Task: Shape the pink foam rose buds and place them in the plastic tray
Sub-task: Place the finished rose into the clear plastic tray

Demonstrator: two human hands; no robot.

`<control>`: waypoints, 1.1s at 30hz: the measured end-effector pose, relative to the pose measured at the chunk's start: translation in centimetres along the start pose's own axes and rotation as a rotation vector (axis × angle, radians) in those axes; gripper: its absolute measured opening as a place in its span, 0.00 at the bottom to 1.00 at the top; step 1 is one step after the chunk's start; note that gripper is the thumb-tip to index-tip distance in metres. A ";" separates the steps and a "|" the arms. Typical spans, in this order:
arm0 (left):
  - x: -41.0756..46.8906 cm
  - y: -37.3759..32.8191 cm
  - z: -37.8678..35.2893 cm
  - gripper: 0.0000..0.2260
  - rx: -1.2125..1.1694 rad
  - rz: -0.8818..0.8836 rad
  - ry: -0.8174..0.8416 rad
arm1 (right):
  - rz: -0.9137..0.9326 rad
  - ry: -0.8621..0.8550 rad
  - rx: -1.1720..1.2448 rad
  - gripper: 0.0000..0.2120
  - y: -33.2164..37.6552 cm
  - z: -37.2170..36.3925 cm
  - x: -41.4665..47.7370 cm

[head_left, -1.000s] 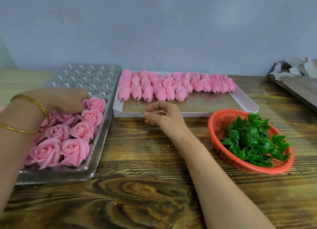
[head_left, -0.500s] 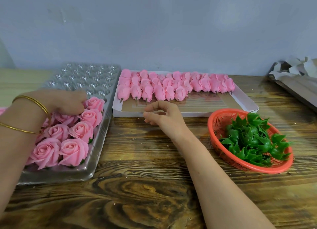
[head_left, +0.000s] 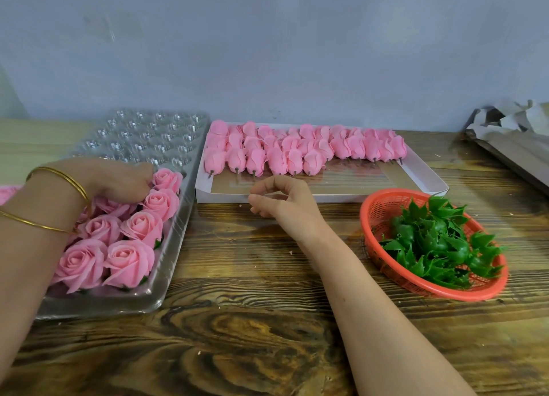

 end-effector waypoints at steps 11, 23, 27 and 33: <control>0.5 0.7 0.2 0.15 0.020 0.030 -0.064 | -0.009 -0.017 0.002 0.03 0.2 0.2 -0.1; -2.9 -2.5 7.3 0.15 0.102 -0.030 -0.202 | 0.008 -0.049 0.029 0.04 0.3 0.3 0.2; -5.6 -7.4 12.8 0.08 -0.033 -0.167 -0.562 | 0.013 -0.069 0.048 0.04 0.3 0.6 0.3; -11.0 -15.1 16.0 0.03 -0.438 -0.352 -0.848 | 0.009 -0.105 0.096 0.04 0.3 1.1 0.5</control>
Point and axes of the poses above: each hand's wrist, its own x-axis towards the middle knuckle, its own z-axis out of the back of the hand, y = z × x, the point moved 10 cm from there along x, towards the middle knuckle, and after that the axes turned 13 degrees about -y, right-handed, at the moved point
